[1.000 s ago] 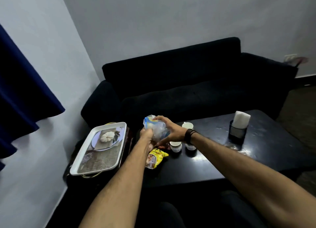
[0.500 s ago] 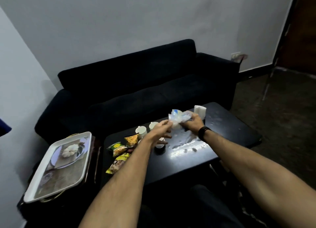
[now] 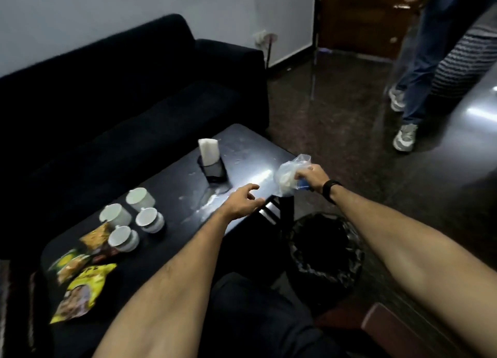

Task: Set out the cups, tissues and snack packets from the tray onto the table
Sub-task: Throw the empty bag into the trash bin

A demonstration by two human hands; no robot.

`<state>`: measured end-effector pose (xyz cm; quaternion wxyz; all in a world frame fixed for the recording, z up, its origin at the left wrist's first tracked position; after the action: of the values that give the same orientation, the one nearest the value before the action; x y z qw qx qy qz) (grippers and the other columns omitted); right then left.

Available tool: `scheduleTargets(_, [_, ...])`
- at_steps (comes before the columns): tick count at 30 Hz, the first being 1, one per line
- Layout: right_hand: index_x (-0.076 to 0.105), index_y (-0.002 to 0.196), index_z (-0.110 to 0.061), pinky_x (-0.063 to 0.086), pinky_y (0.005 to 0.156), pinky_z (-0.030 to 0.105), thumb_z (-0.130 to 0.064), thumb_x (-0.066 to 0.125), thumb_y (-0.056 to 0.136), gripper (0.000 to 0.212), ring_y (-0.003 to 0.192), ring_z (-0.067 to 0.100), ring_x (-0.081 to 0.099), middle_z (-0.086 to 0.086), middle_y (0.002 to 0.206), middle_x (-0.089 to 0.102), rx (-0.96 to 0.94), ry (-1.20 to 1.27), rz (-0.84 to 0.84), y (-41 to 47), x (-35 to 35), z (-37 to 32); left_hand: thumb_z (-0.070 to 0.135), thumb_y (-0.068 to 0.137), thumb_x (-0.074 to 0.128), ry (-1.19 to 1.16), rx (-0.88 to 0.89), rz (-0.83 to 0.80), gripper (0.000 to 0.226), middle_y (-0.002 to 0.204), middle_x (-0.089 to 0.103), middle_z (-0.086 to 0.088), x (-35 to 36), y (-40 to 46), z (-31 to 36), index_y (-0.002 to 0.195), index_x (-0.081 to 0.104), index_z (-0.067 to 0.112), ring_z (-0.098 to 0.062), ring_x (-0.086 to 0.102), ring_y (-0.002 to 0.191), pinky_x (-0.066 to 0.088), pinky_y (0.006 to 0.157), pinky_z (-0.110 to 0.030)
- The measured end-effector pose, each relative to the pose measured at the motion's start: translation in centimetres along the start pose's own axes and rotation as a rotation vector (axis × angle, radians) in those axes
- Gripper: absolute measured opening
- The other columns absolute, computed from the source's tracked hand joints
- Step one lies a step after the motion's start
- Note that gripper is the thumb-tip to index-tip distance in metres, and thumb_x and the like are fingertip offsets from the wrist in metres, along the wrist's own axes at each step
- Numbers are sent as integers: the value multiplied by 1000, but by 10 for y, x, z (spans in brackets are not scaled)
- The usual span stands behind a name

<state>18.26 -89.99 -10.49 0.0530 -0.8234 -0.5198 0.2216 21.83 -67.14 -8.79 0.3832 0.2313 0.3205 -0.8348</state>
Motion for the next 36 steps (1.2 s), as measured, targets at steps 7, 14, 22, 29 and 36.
scheduleTargets(7, [63, 90, -5, 40, 72, 38, -23, 62, 84, 19, 90, 30, 58, 17, 97, 61, 211, -365, -137, 16, -43, 128, 32, 91, 66, 158, 38, -203, 47, 115, 68, -14, 104, 45, 7, 132, 58, 11, -28, 65, 107, 48, 94, -30])
scheduleTargets(14, [36, 145, -7, 40, 105, 36, -38, 58, 91, 66, 132, 34, 45, 19, 147, 42, 317, -791, -325, 22, -24, 232, 39, 92, 62, 237, -30, -323, 45, 118, 67, -6, 161, 66, -15, 132, 60, 19, -21, 63, 111, 45, 94, -24])
scheduleTargets(22, [22, 147, -6, 44, 100, 47, -42, 65, 87, 82, 128, 37, 46, 18, 143, 40, 250, -864, -246, 41, 14, 283, 39, 93, 61, 256, -101, -324, 44, 120, 65, -3, 175, 87, -54, 133, 58, 21, -19, 62, 110, 46, 94, -26])
scheduleTargets(29, [23, 149, -5, 34, 113, 46, -12, 35, 101, 50, 142, 35, 28, 17, 154, 25, 389, -1073, -441, 34, 53, 333, 38, 91, 63, 279, -127, -346, 46, 124, 63, -5, 189, 88, -79, 133, 57, 22, -22, 60, 115, 45, 100, -28])
scheduleTargets(36, [34, 141, -5, 46, 99, 43, -20, 58, 88, 60, 127, 34, 43, 16, 138, 40, 81, -1071, -252, 55, 49, 266, 39, 90, 63, 274, -101, -279, 46, 123, 64, -5, 167, 95, -65, 133, 58, 23, -21, 60, 115, 44, 101, -27])
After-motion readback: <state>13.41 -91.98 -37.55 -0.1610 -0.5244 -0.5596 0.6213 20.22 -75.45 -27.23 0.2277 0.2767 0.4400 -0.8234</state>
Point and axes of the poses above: each hand's wrist, its own y-axis towards the middle knuckle, its own x-axis out of the palm, z = x × y, the point moved 8 cm from there along y, towards the middle knuckle
